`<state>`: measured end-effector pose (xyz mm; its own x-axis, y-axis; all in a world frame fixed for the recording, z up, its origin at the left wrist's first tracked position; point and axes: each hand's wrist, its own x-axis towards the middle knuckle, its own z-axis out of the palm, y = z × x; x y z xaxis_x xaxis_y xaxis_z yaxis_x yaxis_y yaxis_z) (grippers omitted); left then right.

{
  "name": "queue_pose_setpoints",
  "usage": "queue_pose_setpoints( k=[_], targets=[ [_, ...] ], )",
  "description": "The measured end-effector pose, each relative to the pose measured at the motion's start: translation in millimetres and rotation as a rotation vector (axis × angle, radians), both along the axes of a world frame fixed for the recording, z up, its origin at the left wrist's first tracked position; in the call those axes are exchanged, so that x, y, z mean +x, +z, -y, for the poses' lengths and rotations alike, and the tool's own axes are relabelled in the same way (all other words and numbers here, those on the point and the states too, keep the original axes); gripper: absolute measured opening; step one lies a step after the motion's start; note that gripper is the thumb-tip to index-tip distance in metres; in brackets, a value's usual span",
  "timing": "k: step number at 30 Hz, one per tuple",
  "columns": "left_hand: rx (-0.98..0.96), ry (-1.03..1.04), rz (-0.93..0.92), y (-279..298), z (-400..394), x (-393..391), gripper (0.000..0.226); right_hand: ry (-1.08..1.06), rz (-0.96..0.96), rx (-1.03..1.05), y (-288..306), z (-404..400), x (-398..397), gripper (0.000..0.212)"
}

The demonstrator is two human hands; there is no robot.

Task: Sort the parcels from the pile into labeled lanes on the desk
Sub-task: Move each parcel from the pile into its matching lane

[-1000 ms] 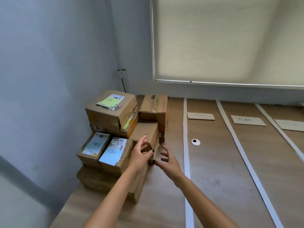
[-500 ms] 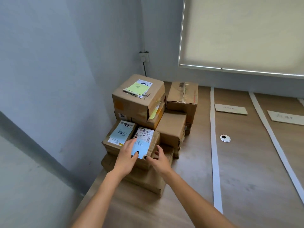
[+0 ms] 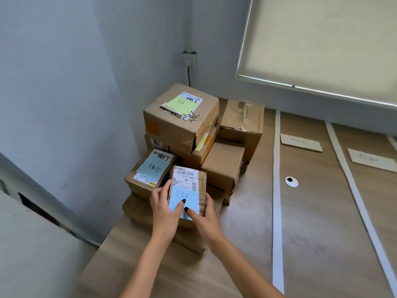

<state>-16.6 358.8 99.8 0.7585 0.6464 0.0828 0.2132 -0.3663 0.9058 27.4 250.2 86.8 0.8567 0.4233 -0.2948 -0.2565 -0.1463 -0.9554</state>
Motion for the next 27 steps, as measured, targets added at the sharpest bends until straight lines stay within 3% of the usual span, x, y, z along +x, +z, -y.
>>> queue_pose_setpoints(
  k=[9,14,20,27],
  targets=[
    [-0.170,0.003,0.245,13.8,42.9,2.5,0.069,-0.113,0.272,0.017,18.9,39.4,1.7,0.075],
    [-0.366,-0.154,0.349,29.8,105.1,21.1,0.068,-0.203,0.398,0.136,32.7,101.2,15.3,0.073],
    [-0.403,-0.345,0.392,50.9,224.0,72.4,0.071,-0.374,0.478,0.200,55.7,225.1,48.6,0.069],
    [-0.429,-0.486,0.451,69.0,423.6,128.6,0.071,-0.396,0.554,0.226,76.7,432.6,93.7,0.072]
  ],
)
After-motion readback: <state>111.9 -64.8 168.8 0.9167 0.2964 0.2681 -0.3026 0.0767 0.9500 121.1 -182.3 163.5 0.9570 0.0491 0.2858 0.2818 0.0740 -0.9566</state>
